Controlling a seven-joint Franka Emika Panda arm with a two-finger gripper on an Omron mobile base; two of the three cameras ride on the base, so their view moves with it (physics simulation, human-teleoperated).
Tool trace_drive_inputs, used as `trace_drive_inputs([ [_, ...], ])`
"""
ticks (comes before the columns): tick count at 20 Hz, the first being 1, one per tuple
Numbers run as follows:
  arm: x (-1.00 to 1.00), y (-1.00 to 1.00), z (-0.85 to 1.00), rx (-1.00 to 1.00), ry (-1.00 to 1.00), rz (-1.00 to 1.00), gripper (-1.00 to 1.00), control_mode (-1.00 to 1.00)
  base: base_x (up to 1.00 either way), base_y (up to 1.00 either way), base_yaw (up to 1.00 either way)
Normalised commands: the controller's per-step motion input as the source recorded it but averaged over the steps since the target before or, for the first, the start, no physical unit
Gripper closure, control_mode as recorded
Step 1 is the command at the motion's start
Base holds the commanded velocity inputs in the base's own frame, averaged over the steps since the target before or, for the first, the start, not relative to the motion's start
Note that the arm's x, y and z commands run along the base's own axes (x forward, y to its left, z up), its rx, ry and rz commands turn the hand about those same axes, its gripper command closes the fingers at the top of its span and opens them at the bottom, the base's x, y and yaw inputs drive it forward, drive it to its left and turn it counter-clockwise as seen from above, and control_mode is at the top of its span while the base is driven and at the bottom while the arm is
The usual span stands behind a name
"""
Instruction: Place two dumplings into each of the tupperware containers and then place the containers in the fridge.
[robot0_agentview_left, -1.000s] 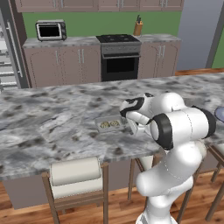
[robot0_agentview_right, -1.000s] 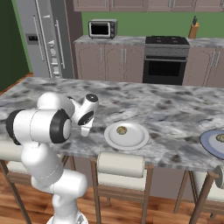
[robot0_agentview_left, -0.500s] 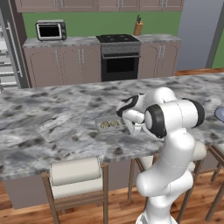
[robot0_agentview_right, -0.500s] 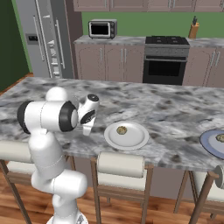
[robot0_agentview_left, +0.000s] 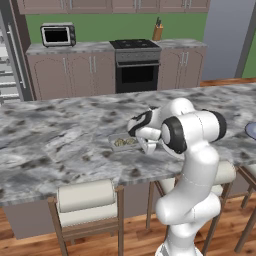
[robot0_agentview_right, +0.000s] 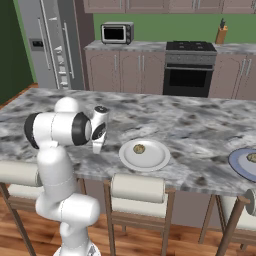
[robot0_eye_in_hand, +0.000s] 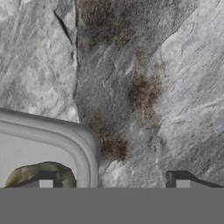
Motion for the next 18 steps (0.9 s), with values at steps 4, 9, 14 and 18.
trace_drive_inputs([
  [4,0.0,0.08,-0.22,-0.08,0.01,0.0,1.0,-1.0,0.0,0.0,0.0],
  [9,-0.02,0.0,-0.17,-0.04,0.0,-0.08,1.0,-1.0,0.0,0.0,0.0],
  [14,-0.32,0.0,0.04,0.0,0.02,-0.19,1.0,-1.0,0.0,0.0,0.0],
  [18,-0.57,-0.13,0.55,0.05,0.03,-0.2,1.0,-1.0,0.0,0.0,0.0],
])
